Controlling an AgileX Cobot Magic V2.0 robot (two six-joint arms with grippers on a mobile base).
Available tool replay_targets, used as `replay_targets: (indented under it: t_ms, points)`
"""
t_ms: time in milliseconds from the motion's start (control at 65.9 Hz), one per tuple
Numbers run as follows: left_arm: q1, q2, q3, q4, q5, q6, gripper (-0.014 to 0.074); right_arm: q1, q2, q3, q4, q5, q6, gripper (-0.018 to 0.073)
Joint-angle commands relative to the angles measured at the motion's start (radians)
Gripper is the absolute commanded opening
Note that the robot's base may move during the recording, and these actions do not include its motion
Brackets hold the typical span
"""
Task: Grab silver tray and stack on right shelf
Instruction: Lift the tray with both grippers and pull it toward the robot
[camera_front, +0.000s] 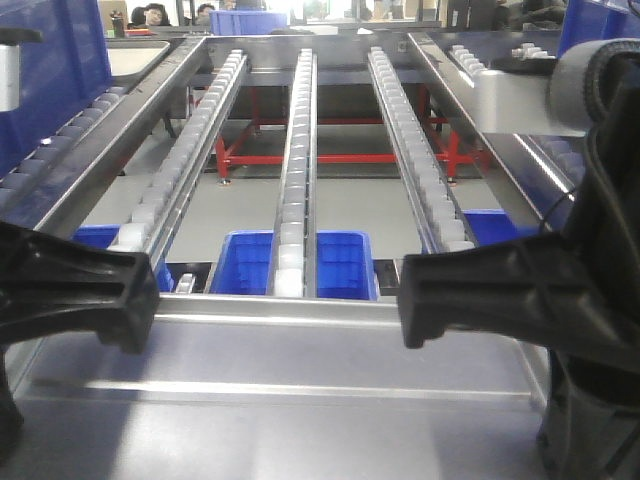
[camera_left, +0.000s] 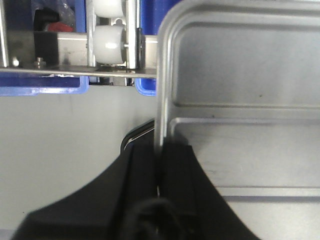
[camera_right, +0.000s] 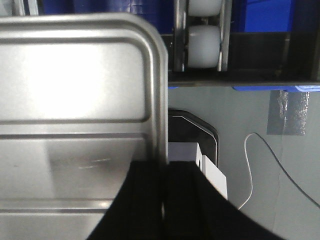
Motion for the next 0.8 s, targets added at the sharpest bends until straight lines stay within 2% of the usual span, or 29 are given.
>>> replay_targets:
  t_ms: [0,789]
  points:
    - [-0.001,-0.021,-0.029,0.022,0.020,0.008,-0.0100,-0.005,-0.032,-0.026,-0.024,-0.009,-0.009,0.0070]
    - [-0.001,-0.021,-0.029,0.022,0.020,0.008,-0.0100,-0.005,-0.032,-0.026,-0.024,-0.009,-0.009,0.0070]
